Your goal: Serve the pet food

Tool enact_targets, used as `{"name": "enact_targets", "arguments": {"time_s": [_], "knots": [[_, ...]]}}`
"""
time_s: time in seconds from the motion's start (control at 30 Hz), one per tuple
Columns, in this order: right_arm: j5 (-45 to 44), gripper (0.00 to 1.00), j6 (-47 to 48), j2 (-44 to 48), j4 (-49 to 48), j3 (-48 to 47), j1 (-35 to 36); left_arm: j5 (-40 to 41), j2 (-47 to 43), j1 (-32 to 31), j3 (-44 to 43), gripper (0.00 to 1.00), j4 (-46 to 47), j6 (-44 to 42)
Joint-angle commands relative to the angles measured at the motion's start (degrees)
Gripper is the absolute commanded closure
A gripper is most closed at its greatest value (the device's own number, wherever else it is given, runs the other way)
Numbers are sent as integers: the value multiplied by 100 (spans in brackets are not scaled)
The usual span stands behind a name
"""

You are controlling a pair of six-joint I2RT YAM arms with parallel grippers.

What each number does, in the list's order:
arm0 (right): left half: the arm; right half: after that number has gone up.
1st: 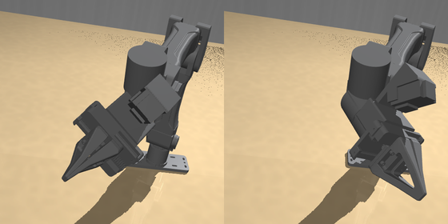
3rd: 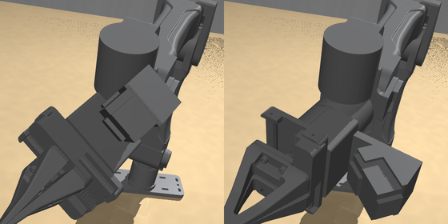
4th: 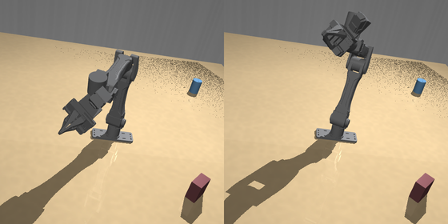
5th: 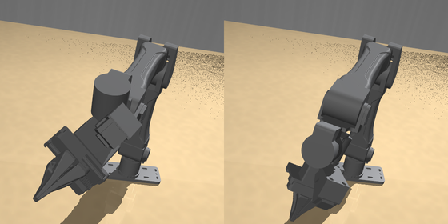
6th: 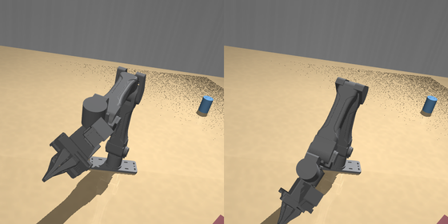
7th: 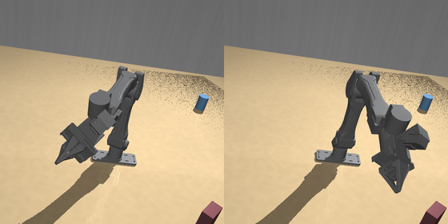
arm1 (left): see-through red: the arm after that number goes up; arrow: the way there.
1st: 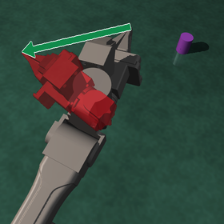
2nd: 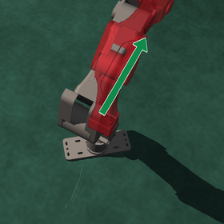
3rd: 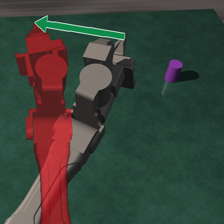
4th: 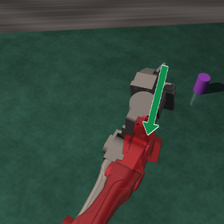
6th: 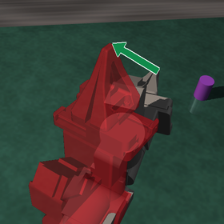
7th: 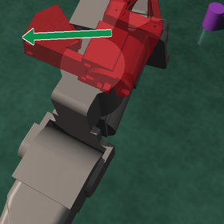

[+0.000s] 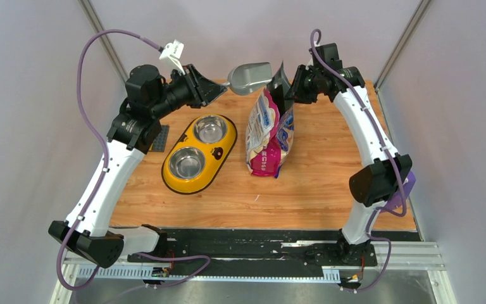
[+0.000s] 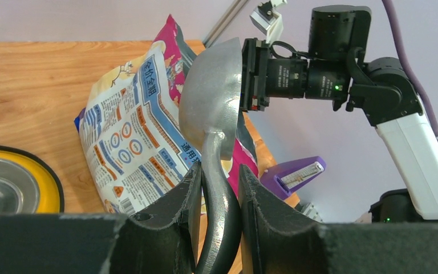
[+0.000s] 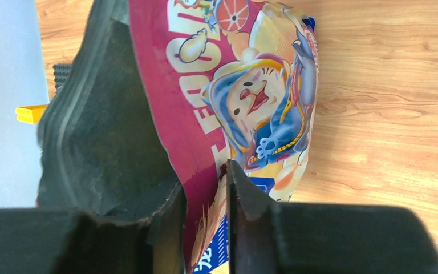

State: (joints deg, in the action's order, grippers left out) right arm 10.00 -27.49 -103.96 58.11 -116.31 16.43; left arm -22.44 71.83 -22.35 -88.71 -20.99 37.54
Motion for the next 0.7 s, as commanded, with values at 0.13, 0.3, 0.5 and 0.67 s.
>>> {"name": "enact_targets", "arguments": {"time_s": [0.13, 0.3, 0.5, 0.67], "knots": [[-247, 100, 274, -156, 269, -575, -231, -137, -95, 29, -231, 100, 100, -112], [-419, 100, 526, 19, 276, -716, -661, -283, -59, 29, -217, 100, 129, -64], [-343, 100, 739, 88, 280, -955, -1344, -550, 22, 29, -187, 100, 323, 55], [-332, 100, 901, -108, 273, -1317, -1589, -695, 115, 29, -237, 100, 482, 148]]}}
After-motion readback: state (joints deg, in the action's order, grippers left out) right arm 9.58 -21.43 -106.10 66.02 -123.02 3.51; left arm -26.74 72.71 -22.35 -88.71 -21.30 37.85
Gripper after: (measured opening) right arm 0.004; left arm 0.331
